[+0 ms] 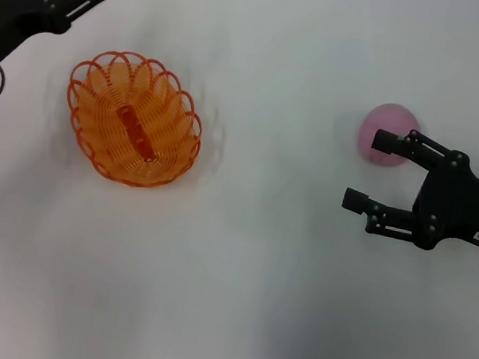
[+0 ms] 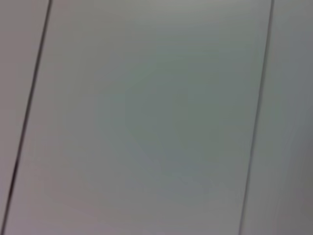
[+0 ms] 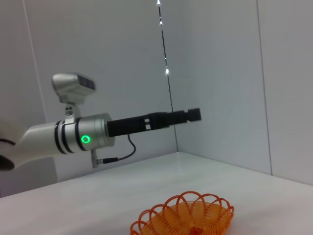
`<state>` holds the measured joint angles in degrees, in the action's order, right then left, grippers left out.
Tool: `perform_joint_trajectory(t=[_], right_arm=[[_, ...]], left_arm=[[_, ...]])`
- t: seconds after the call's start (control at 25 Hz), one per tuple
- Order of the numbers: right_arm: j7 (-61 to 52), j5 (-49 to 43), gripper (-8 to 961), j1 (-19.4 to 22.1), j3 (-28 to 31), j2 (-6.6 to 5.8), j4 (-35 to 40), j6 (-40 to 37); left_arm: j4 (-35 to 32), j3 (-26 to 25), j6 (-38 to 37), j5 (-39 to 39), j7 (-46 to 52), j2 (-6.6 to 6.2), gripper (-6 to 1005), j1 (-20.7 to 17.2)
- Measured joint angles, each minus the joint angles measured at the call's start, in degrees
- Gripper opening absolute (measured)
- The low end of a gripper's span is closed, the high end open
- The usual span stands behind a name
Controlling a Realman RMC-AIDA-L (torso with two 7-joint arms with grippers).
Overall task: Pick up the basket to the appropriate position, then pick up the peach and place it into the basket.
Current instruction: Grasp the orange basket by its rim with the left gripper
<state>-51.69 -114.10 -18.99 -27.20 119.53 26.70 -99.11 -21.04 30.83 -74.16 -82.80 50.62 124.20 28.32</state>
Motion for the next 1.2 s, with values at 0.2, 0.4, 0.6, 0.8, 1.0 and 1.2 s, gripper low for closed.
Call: perform_joint_trajectory(t=[0.2, 0.4, 0.6, 0.8, 1.0, 1.2], right_arm=[[-0.1, -0.1, 944, 0.2, 0.3, 0.00, 0.0, -0.1], [-0.1, -0.1, 945, 0.6, 0.4, 0.00, 0.0, -0.2], [-0.2, 0.0, 945, 0.7, 0.5, 0.00, 0.0, -0.2], [-0.2, 0.0, 945, 0.7, 0.6, 0.00, 0.0, -0.3], [-0.2, 0.0, 944, 0.6, 0.7, -0.05, 0.0, -0.3], [-0.3, 0.0, 944, 0.4, 0.7, -0.10, 0.0, -0.4]], left_arm=[[-6.6, 9.8, 6.4, 0.0, 10.9, 0.05, 842, -0.3], [-14.0, 19.1, 12.3, -0.2, 21.5, 0.14, 842, -1.8], [-23.4, 25.6, 19.6, -6.8, 36.4, 0.19, 842, -3.3], [-30.6, 26.2, 19.7, -17.9, 50.6, 0.20, 841, -3.1], [-40.1, 27.5, 16.7, -34.1, 67.4, -0.07, 841, -2.1], [-47.1, 29.7, 9.0, -50.6, 82.7, -0.65, 841, 1.1]])
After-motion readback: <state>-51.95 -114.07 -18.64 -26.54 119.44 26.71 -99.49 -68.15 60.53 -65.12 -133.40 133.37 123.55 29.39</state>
